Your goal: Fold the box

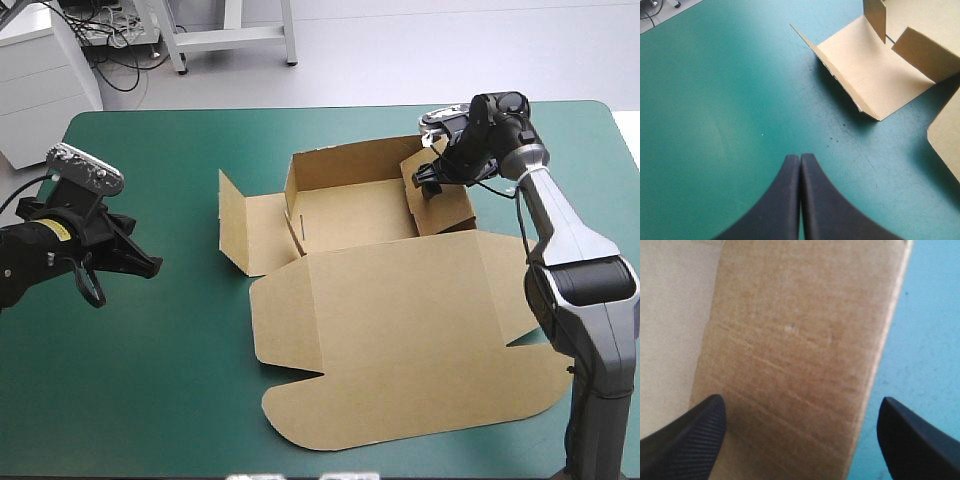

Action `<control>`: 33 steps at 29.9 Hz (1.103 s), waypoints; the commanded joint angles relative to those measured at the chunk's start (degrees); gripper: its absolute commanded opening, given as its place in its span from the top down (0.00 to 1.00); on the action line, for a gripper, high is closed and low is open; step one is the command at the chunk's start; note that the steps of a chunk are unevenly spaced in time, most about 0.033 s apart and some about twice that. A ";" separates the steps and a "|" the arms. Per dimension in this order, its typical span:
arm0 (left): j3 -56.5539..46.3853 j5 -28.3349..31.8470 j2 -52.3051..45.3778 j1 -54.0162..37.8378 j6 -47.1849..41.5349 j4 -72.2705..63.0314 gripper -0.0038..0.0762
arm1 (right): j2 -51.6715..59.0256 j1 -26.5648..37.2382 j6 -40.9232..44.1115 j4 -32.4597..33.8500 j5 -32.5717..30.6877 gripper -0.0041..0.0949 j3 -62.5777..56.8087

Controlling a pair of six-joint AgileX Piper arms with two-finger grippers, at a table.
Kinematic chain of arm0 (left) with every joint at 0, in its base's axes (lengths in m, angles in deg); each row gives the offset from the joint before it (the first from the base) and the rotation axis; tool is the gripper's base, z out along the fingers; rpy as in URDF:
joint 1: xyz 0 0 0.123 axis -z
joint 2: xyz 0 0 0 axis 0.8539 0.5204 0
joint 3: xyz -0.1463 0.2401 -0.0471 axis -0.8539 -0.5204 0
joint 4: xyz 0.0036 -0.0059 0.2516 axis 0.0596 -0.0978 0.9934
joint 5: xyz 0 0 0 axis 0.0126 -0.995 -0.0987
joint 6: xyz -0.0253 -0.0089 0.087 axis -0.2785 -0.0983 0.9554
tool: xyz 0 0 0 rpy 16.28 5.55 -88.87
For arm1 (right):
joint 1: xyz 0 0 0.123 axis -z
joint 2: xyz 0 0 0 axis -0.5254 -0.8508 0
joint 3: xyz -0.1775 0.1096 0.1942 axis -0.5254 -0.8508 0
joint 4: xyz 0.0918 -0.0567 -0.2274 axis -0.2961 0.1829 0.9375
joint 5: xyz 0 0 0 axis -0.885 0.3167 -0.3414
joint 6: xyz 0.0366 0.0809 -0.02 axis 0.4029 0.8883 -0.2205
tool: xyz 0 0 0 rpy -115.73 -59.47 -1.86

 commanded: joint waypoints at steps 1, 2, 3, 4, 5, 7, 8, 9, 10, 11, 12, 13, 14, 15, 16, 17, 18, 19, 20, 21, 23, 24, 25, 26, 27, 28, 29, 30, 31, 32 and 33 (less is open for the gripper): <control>1.55 2.74 -1.05 0.05 -0.63 -0.65 0.99 | 3.31 0.36 -0.66 0.14 2.90 0.29 1.57; 1.55 2.74 -1.05 0.05 -0.63 -0.65 0.99 | 3.16 0.36 -0.66 0.14 3.32 0.31 1.57; 1.55 2.74 -1.05 0.05 -0.63 -0.65 0.99 | 2.90 0.36 -0.90 0.14 3.44 0.34 1.57; 1.55 2.65 -1.05 0.05 -0.63 -0.65 0.99 | 2.67 0.36 -1.19 0.14 3.59 0.37 1.57; 1.55 2.65 -1.05 0.05 -0.63 -0.65 0.99 | 2.34 0.36 -1.19 0.14 3.72 0.39 1.57; 1.55 2.65 -1.05 0.05 -0.63 -0.65 0.99 | 1.67 0.36 -1.19 0.14 3.95 0.45 1.57; 1.55 2.65 -1.05 0.05 -0.63 -0.65 0.99 | 1.44 0.36 -1.19 0.14 4.07 0.48 1.57; 1.55 2.65 -1.05 0.05 -0.63 -0.65 0.99 | 1.28 0.36 -1.19 0.14 4.07 0.52 1.57; 1.55 2.52 -1.05 0.05 -0.63 -0.81 0.99 | 1.18 0.36 -0.68 0.14 4.37 0.57 1.57; 1.55 2.52 -1.05 0.16 -0.63 -0.81 0.99 | 1.18 0.36 -0.40 0.14 4.48 0.63 1.57; 1.55 2.52 -1.05 0.16 -0.63 -0.81 0.99 | 1.18 0.36 0.00 0.14 4.48 0.68 1.67; 1.55 2.52 -1.05 0.16 -0.63 -0.81 0.99 | 1.18 0.36 0.27 0.14 4.48 0.75 1.65; 1.55 2.52 -1.05 0.16 -0.63 -0.81 0.99 | 1.18 0.36 0.27 0.14 4.48 0.81 1.65; 1.55 2.52 -1.05 0.16 -0.63 -0.81 0.99 | 1.18 0.36 0.27 0.14 4.10 0.87 1.65; 1.55 2.52 -1.05 0.16 -0.63 -0.81 0.99 | 1.18 0.36 0.27 0.14 3.48 0.94 1.65; 1.55 2.52 -1.05 0.16 -0.63 -0.81 0.99 | 1.18 0.36 0.27 0.14 3.27 0.98 1.65; 1.55 2.52 -1.05 0.16 -0.63 -0.81 0.99 | 1.18 0.36 0.27 0.14 3.01 0.98 1.65; 1.55 2.52 -1.05 0.16 -0.63 -0.81 0.99 | 1.18 0.36 0.27 0.14 2.77 0.98 1.65; 1.55 2.52 -1.05 0.16 -0.63 -0.81 0.99 | 1.18 0.36 0.27 0.14 2.63 0.98 1.65; 1.55 2.52 -1.05 0.16 -0.63 -0.81 0.99 | 1.18 0.36 0.27 0.14 2.50 0.98 1.65; 1.55 2.52 -1.05 0.16 -0.63 -0.95 0.99 | 1.18 0.36 0.27 0.14 2.36 0.98 1.65; 1.55 2.48 -1.05 0.16 -0.63 -1.22 0.99 | 1.18 0.36 0.27 0.14 2.36 0.98 1.65; 1.55 2.48 -1.05 0.16 -0.63 -1.38 0.99 | 1.29 0.36 0.27 0.14 2.36 0.98 1.65; 1.55 2.48 -1.05 0.16 -0.63 -1.49 0.99 | 1.29 0.36 0.36 0.14 2.36 0.98 1.65; 1.55 2.48 -1.05 0.16 -0.63 -1.49 0.99 | 1.65 0.36 0.36 0.14 2.25 0.98 1.65; 1.55 2.48 -1.05 0.16 -0.63 -1.49 0.99 | 2.04 0.36 0.36 0.14 2.02 0.98 1.65; 1.55 2.48 -1.05 0.16 -0.63 -1.49 0.99 | 2.71 0.36 0.36 0.14 1.77 0.98 1.69; 1.55 2.48 -1.05 0.16 -0.63 -1.49 0.99 | 3.51 0.36 0.36 0.14 1.32 0.98 1.80; 1.55 2.62 -1.05 0.16 -0.63 -1.49 0.99 | 4.39 0.49 0.36 0.14 0.73 0.98 1.92; 1.55 2.91 -1.05 0.16 -0.63 -1.49 0.99 | 5.48 0.74 0.22 0.14 -0.08 0.98 2.07; 1.55 3.07 -1.05 0.16 -0.63 -1.49 0.99 | 6.73 1.01 0.22 0.31 -0.63 0.98 2.16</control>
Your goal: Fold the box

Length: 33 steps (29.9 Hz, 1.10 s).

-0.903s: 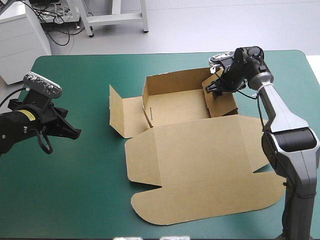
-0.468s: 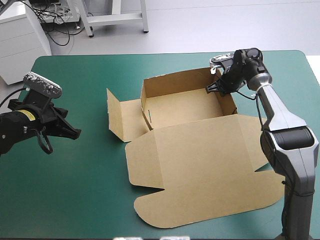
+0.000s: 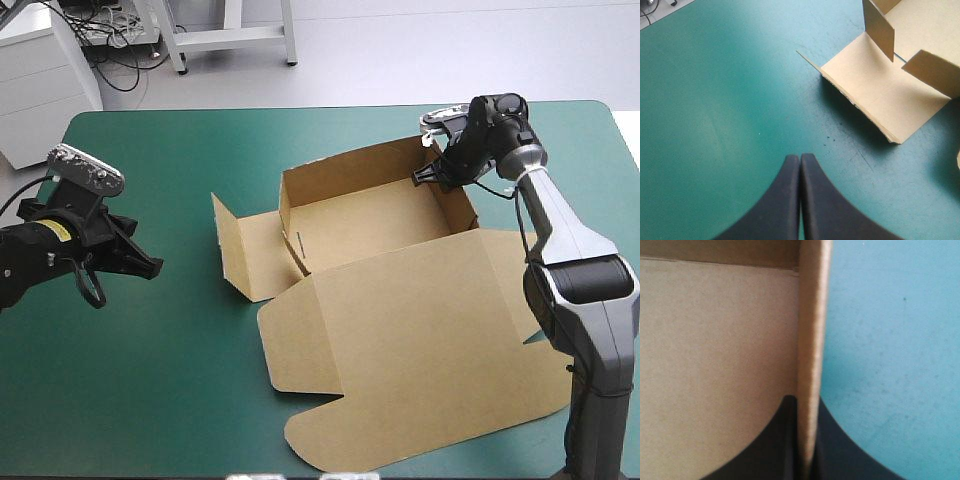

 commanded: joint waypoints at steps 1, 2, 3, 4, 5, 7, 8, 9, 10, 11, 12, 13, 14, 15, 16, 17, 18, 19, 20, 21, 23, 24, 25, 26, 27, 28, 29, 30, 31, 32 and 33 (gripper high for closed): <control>1.55 3.70 -1.05 0.16 -0.63 -1.01 0.99 | 8.49 1.20 -0.94 0.31 -1.80 0.98 2.00; 1.55 3.98 -1.05 0.16 -0.63 -1.01 0.99 | 10.25 1.82 -0.94 0.21 -1.80 0.98 2.00; 1.55 4.06 -1.05 0.16 -0.63 -1.01 0.99 | 11.49 2.39 -0.94 -0.19 -1.80 0.98 2.00; 1.55 4.06 -1.05 0.16 -0.63 -1.12 0.99 | 12.76 2.99 -0.94 -0.46 -1.80 0.98 2.00; 1.55 4.06 -1.05 0.16 -0.63 -1.15 0.99 | 14.56 3.96 -1.05 -0.94 -1.80 0.98 2.00; 1.55 4.53 -1.05 0.16 -0.63 -1.15 0.99 | 17.17 5.73 -1.14 -1.55 -1.80 0.98 2.00; 1.55 4.82 -1.05 0.16 -0.63 -1.15 0.99 | 18.57 6.71 -1.14 -2.17 -1.80 0.98 2.00; 1.44 5.21 -0.93 0.16 -0.63 -1.15 0.99 | 19.89 7.80 -1.33 -2.86 -1.80 0.98 2.00; 1.41 5.77 -0.92 0.16 -0.63 -1.15 0.99 | 20.90 8.68 -2.00 -3.94 -1.80 0.98 2.00; 0.91 6.72 -0.92 0.16 -0.63 -1.15 0.99 | 22.33 10.04 -3.18 -5.94 -1.80 0.98 2.00; 0.32 7.92 -0.92 0.16 -0.63 -1.01 0.99 | 23.18 10.99 -3.65 -7.37 -1.80 0.98 2.00; -0.23 8.97 -0.92 0.16 -0.63 -0.84 0.99 | 23.98 11.87 -4.10 -8.98 -1.80 0.98 2.00; -1.07 10.33 -0.78 0.16 -0.63 -0.25 0.99 | 24.98 13.10 -4.75 -10.19 -1.80 0.98 2.00; -1.52 11.22 -0.63 0.16 -0.63 0.37 0.99 | 25.56 13.88 -5.28 -11.04 -1.80 0.98 2.00; -2.04 12.18 -0.33 0.16 -0.63 0.86 0.99 | 26.24 14.70 -5.29 -11.52 -1.80 0.98 1.90; -2.57 13.22 0.20 -0.09 -0.63 0.86 0.99 | 26.90 15.43 -5.29 -11.80 -1.80 0.98 1.71; -2.93 14.03 0.64 -0.45 -0.94 0.86 0.99 | 27.61 16.01 -5.38 -12.23 -1.80 0.98 1.36; -3.24 15.06 1.22 -1.06 -1.16 0.04 0.99 | 28.21 16.32 -5.68 -12.55 -1.80 0.98 0.77; -3.52 15.95 1.90 -1.76 -1.03 -1.49 0.98 | 28.75 16.42 -6.08 -12.57 -1.80 0.98 0.13; -3.75 16.79 2.55 -2.58 -1.03 -2.99 0.97 | 29.03 16.61 -6.43 -12.57 -1.80 0.98 -0.33; -4.15 18.77 4.23 -4.30 0.63 -6.61 0.96 | 29.60 16.61 -6.46 -12.57 -1.80 0.98 -1.20; -4.15 19.03 4.98 -5.06 1.81 -8.56 0.96 | 29.73 16.61 -6.46 -12.45 -1.80 0.98 -1.64; -4.15 19.11 6.15 -6.45 4.26 -12.12 0.96 | 29.83 16.61 -6.55 -12.36 -1.80 0.98 -1.92; -4.15 19.11 7.05 -7.58 6.44 -15.16 0.96 | 29.86 16.61 -6.55 -12.36 -1.80 0.98 -1.97; -4.15 18.63 8.17 -9.17 9.57 -19.79 0.96 | 29.86 16.61 -6.59 -12.61 -1.80 0.98 -1.97; -4.15 17.89 9.39 -10.61 13.28 -24.12 0.96 | 29.86 16.61 -6.59 -12.81 -1.80 0.98 -1.97; -4.15 16.25 10.67 -12.65 17.39 -30.23 0.96 | 29.86 16.61 -6.59 -13.13 -1.80 0.98 -1.97; -4.15 13.93 12.12 -14.97 21.35 -36.79 0.96 | 29.86 16.61 -6.59 -13.27 -1.80 0.98 -1.97; -4.15 11.07 13.37 -17.40 24.22 -43.16 0.96 | 29.86 16.61 -6.59 -13.52 -1.80 0.98 -1.97; -4.15 7.97 15.00 -19.68 27.14 -48.74 0.96 | 29.86 16.61 -6.59 -13.82 -1.80 0.98 -1.97; -4.15 5.07 16.67 -21.68 29.52 -53.12 0.96 | 29.86 16.61 -6.68 -14.17 -1.80 0.98 -1.97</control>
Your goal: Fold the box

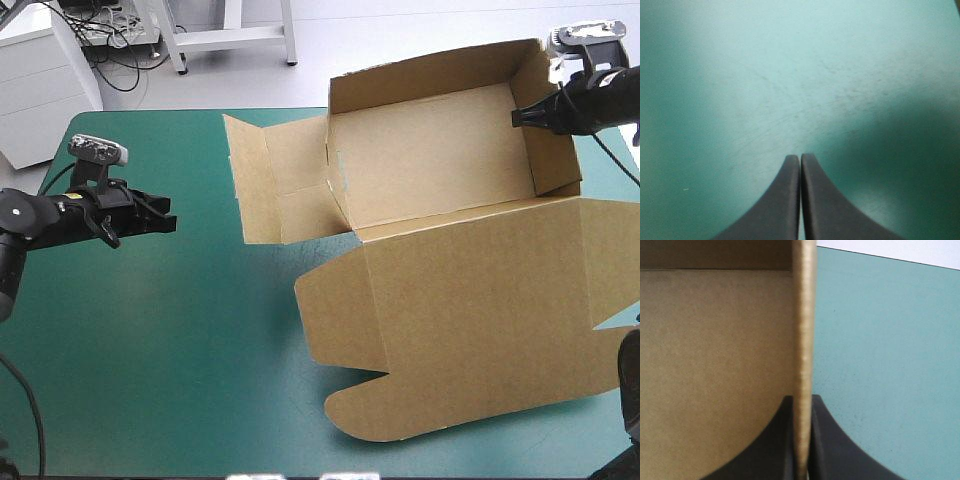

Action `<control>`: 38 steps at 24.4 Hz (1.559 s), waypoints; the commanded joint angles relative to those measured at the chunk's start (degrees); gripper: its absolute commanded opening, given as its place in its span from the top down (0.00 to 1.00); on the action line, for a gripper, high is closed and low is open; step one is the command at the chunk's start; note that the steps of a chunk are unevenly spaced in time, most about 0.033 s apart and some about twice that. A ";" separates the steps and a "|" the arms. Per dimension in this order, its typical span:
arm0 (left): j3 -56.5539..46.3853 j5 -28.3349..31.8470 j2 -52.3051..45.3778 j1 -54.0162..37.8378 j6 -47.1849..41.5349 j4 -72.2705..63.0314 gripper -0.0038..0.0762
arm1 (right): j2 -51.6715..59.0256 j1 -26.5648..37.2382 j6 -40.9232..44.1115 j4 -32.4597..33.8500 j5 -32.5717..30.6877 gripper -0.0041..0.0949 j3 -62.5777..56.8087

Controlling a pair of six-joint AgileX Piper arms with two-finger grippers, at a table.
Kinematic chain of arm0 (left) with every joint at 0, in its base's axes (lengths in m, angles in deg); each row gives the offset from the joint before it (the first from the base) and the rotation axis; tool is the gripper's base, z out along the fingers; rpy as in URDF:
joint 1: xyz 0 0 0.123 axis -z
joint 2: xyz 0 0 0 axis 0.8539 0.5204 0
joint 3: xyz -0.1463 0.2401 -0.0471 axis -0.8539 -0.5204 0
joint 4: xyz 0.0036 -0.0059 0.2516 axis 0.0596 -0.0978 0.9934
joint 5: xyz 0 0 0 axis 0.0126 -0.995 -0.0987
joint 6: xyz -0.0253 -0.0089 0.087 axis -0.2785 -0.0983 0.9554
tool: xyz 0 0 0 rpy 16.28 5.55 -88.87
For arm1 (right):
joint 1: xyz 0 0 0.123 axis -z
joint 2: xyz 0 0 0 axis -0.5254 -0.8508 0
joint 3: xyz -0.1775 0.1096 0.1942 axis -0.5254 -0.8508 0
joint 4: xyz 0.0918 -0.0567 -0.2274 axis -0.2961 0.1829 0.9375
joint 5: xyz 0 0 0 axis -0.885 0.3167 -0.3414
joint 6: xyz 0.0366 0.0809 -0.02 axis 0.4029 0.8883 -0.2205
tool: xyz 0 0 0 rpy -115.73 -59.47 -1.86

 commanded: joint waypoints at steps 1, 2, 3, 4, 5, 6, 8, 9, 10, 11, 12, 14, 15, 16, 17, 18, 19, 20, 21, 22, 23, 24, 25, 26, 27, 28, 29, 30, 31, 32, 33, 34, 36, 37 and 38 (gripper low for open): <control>1.46 -6.80 3.31 -6.31 9.00 -19.47 0.96 | 3.13 0.36 0.06 -3.08 -0.26 0.98 1.36; 1.46 -9.86 6.11 -8.49 9.67 -22.24 0.96 | 3.13 0.36 0.06 -3.19 -0.26 0.98 1.36; 1.46 -10.07 7.35 -8.73 9.67 -22.66 0.96 | 3.13 0.36 0.06 -3.33 -0.26 0.98 1.36; 1.46 -10.47 9.78 -8.61 9.27 -24.68 0.96 | 3.13 0.36 0.06 -3.46 -0.26 0.98 1.36; 1.46 -11.08 10.70 -8.46 9.27 -26.15 0.96 | 3.13 0.36 -0.10 -3.46 -0.26 0.98 1.36; 1.46 -11.86 11.78 -8.01 9.38 -28.12 0.96 | 3.13 0.36 -0.08 -4.03 -0.26 0.98 1.36; 1.46 -13.36 13.54 -6.99 11.07 -31.86 0.96 | 3.13 0.36 -0.08 -5.07 -0.26 0.98 1.36; 1.46 -14.17 15.08 -5.49 12.44 -34.05 0.96 | 3.13 0.25 -0.08 -6.55 -0.26 0.98 1.36; 1.46 -14.27 16.05 -3.57 13.17 -34.73 0.96 | 3.13 0.01 -0.41 -7.80 -0.26 0.98 1.36; 1.46 -14.27 16.34 -2.77 13.94 -34.73 0.96 | 3.13 -0.41 -1.05 -8.23 -0.26 0.98 1.36; 1.46 -13.75 16.62 -0.92 14.95 -35.20 0.96 | 3.13 -1.30 -1.17 -8.43 -0.19 0.98 1.36; 1.46 -12.68 16.87 1.04 15.38 -37.87 0.96 | 3.13 -2.51 -1.17 -7.92 -0.19 0.98 1.36; 1.46 -12.57 16.87 2.00 15.46 -40.23 0.96 | 3.13 -3.08 -1.17 -7.58 0.15 0.98 1.36; 1.46 -12.57 16.87 2.82 15.74 -43.12 0.96 | 3.13 -3.48 -0.98 -7.49 0.58 0.98 1.36; 1.46 -12.96 16.87 3.36 16.61 -45.14 0.96 | 3.13 -3.65 -0.92 -7.49 0.75 0.98 1.36; 1.46 -13.76 16.87 3.82 16.96 -47.08 0.94 | 3.13 -3.74 -0.77 -7.60 0.85 0.98 1.36; 1.46 -14.40 16.87 4.09 16.96 -47.98 0.91 | 3.13 -3.91 -0.60 -7.60 0.85 0.98 1.36; 1.46 -16.29 16.87 4.45 17.09 -48.98 0.88 | 3.13 -3.89 -0.53 -7.49 1.00 0.98 1.36; 1.46 -17.98 16.87 4.52 17.99 -49.62 0.83 | 3.13 -4.04 -0.30 -7.38 1.04 0.98 1.36; 1.46 -20.09 16.87 4.48 18.82 -50.36 0.79 | 3.13 -4.04 -0.09 -7.38 1.15 0.98 1.36; 1.46 -22.86 16.87 4.48 19.82 -51.28 0.73 | 3.13 -4.08 0.13 -7.38 1.51 0.98 1.36; 1.46 -22.95 16.75 4.63 19.81 -51.54 0.67 | 3.13 -4.17 0.13 -7.38 1.81 0.98 1.36; 1.46 -22.95 16.45 4.88 19.81 -51.11 0.60 | 3.13 -4.17 0.13 -7.38 2.08 0.98 1.36; 1.46 -22.95 16.33 5.14 19.81 -50.70 0.51 | 3.13 -4.30 0.13 -7.38 2.57 0.98 1.36; 1.46 -22.95 16.25 5.67 19.81 -50.75 0.36 | 3.13 -4.30 0.25 -7.51 3.12 0.98 1.36; 1.46 -22.95 16.25 6.28 19.81 -50.85 0.20 | 3.13 -4.30 0.49 -7.51 3.57 0.98 1.36; 1.46 -22.95 16.25 6.73 19.81 -50.85 0.13 | 3.13 -4.30 0.49 -7.40 4.07 0.98 1.36; 1.46 -22.95 16.25 6.99 19.81 -51.09 0.08 | 3.13 -4.30 0.49 -7.40 4.46 0.98 1.36; 1.46 -22.95 16.25 7.48 19.81 -51.38 0.07 | 3.13 -4.30 0.49 -7.40 5.02 0.98 1.36; 1.46 -22.95 16.25 7.86 19.81 -51.79 0.07 | 3.13 -4.30 0.70 -7.40 5.44 0.98 1.36; 1.46 -22.95 16.25 8.25 20.00 -52.76 0.07 | 3.13 -4.30 0.70 -7.40 5.86 0.98 1.36; 1.46 -22.95 16.25 8.61 20.46 -53.95 0.07 | 3.13 -4.30 0.70 -7.40 6.34 0.98 1.36; 1.46 -22.95 16.25 9.39 21.64 -56.83 0.07 | 3.13 -4.30 0.70 -7.29 7.10 0.98 1.36; 1.46 -22.95 16.25 9.56 22.07 -58.18 0.07 | 3.13 -4.30 0.70 -7.15 7.25 0.98 1.36; 1.46 -22.95 16.25 9.71 22.41 -59.03 0.07 | 3.13 -4.30 0.96 -6.63 7.53 0.98 1.36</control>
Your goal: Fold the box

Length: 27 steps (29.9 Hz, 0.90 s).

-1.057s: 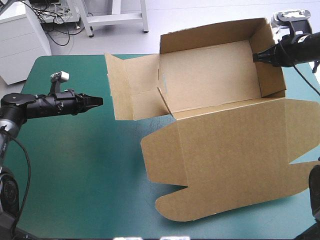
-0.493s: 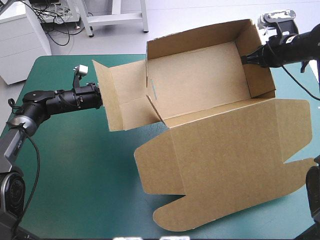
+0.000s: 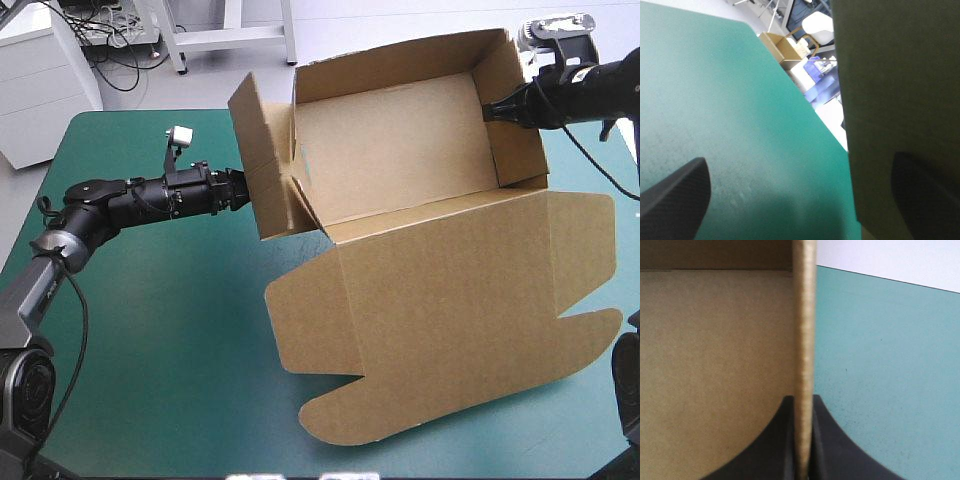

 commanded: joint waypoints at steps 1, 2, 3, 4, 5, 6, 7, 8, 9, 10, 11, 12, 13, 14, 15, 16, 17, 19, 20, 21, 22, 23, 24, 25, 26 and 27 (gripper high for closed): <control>1.58 -7.05 -2.88 0.85 1.65 -8.74 0.07 | 3.07 -0.17 1.28 -0.66 4.30 0.98 1.36; 1.58 -7.05 -2.88 0.97 1.94 -9.28 0.07 | 3.07 -0.17 1.89 -0.22 4.30 0.98 1.36; 1.58 -7.05 -2.88 1.19 2.35 -10.18 0.07 | 3.07 -0.28 2.24 0.03 4.43 0.98 1.36; 1.58 -7.05 -2.88 1.22 3.10 -11.14 0.07 | 3.07 -0.88 2.60 0.92 4.59 0.98 1.36; 1.58 -7.05 -2.88 1.22 3.22 -11.66 0.07 | 3.07 -1.46 2.97 1.90 4.85 0.98 1.36; 2.06 -7.05 -2.88 1.22 3.22 -11.55 0.07 | 3.07 -2.32 3.57 3.46 5.24 0.98 1.36; 2.17 -7.05 -2.88 1.22 3.22 -11.57 0.07 | 3.07 -3.15 3.69 4.26 5.49 0.98 1.36; 2.38 -7.05 -2.88 1.22 3.11 -11.57 0.07 | 3.07 -3.89 4.20 5.34 5.93 0.98 1.36; 2.49 -7.05 -2.88 1.22 3.11 -11.57 0.07 | 2.95 -4.68 4.66 6.13 6.56 0.98 1.36; 2.49 -7.05 -2.88 1.22 3.11 -11.57 0.07 | 2.95 -5.26 4.91 6.58 7.11 0.98 1.36; 2.62 -7.05 -2.88 1.22 3.11 -11.57 0.07 | 2.95 -5.83 5.32 7.04 7.77 0.98 1.36; 2.75 -7.05 -2.88 1.22 3.11 -11.57 0.07 | 2.95 -6.70 6.31 8.12 8.74 0.98 1.36; 2.75 -7.05 -2.99 1.22 3.11 -11.57 0.07 | 2.95 -7.30 6.43 8.52 9.21 0.98 1.36; 2.75 -7.05 -3.05 1.22 3.11 -11.57 0.07 | 2.95 -7.94 6.43 8.83 9.74 0.98 1.36; 2.75 -7.05 -3.18 1.22 3.11 -11.57 0.07 | 2.95 -8.49 6.58 9.25 10.12 0.98 1.36; 2.75 -7.05 -3.16 1.22 3.00 -11.57 0.07 | 2.95 -9.13 7.13 10.01 10.51 0.98 1.36; 2.75 -7.05 -3.31 1.22 2.98 -11.57 0.07 | 2.95 -9.74 8.11 11.43 10.79 0.98 1.36; 2.87 -7.05 -3.49 1.22 2.88 -11.57 0.07 | 2.95 -10.83 9.80 14.63 11.25 0.98 1.36; 2.87 -7.05 -3.49 1.22 2.88 -11.57 0.07 | 2.95 -11.40 10.44 15.65 11.38 0.98 1.36; 3.12 -7.05 -3.49 1.22 2.88 -11.57 0.07 | 2.95 -11.86 10.80 16.15 11.62 0.98 1.36; 3.27 -7.05 -3.49 1.22 2.88 -11.57 0.07 | 2.95 -12.21 10.97 16.49 11.75 0.98 1.36; 3.53 -7.05 -3.49 1.22 2.88 -11.57 0.07 | 2.95 -12.49 11.27 16.64 12.06 0.98 1.36; 3.81 -7.05 -3.49 1.22 2.74 -11.57 0.07 | 2.95 -12.81 11.55 17.03 12.47 0.98 1.36; 3.93 -7.05 -3.49 1.22 2.64 -11.57 0.07 | 2.95 -13.37 12.12 17.58 12.76 0.98 1.36; 4.37 -7.05 -3.49 1.22 2.35 -11.57 0.07 | 2.95 -13.77 12.23 17.84 13.25 0.98 1.36; 4.60 -7.05 -3.49 1.32 2.18 -11.57 0.07 | 2.95 -14.15 12.35 17.93 13.52 0.98 1.36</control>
